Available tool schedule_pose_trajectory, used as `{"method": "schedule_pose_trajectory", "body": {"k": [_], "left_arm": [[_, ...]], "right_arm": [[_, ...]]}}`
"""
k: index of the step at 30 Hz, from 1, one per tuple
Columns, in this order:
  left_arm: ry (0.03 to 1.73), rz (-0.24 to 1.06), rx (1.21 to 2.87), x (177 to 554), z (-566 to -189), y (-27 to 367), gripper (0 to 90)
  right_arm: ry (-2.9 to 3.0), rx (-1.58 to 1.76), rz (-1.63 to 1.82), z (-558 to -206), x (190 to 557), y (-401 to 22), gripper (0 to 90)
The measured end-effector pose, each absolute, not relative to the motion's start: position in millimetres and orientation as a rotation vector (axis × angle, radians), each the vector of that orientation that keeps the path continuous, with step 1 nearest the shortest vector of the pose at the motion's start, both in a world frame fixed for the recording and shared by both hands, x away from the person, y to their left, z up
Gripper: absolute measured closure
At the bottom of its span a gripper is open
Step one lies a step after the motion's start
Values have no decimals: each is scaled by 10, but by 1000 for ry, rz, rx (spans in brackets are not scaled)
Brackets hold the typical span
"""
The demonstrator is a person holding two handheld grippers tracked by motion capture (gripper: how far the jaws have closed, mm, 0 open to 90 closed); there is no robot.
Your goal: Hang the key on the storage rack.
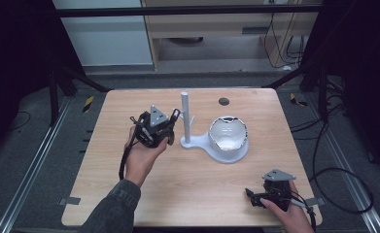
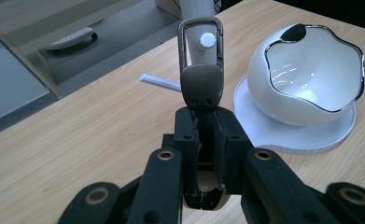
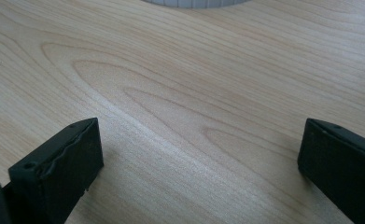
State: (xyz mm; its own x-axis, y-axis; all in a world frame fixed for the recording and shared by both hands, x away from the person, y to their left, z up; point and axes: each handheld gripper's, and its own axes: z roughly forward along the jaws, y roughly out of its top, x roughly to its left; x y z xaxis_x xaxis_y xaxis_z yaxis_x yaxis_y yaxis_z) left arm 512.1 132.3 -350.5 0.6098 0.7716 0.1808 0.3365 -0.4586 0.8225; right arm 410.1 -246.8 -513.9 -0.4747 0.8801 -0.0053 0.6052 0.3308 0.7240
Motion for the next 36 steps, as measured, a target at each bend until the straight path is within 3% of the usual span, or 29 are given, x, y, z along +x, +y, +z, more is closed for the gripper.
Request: {"method": "schedule_pose_trajectory", "body": {"k": [36], "left_arm": [[916, 676, 2036, 5279, -3730, 1148, 802]], "right_arm": [[2203, 1310, 939, -5139, 4102, -2469, 4]]}}
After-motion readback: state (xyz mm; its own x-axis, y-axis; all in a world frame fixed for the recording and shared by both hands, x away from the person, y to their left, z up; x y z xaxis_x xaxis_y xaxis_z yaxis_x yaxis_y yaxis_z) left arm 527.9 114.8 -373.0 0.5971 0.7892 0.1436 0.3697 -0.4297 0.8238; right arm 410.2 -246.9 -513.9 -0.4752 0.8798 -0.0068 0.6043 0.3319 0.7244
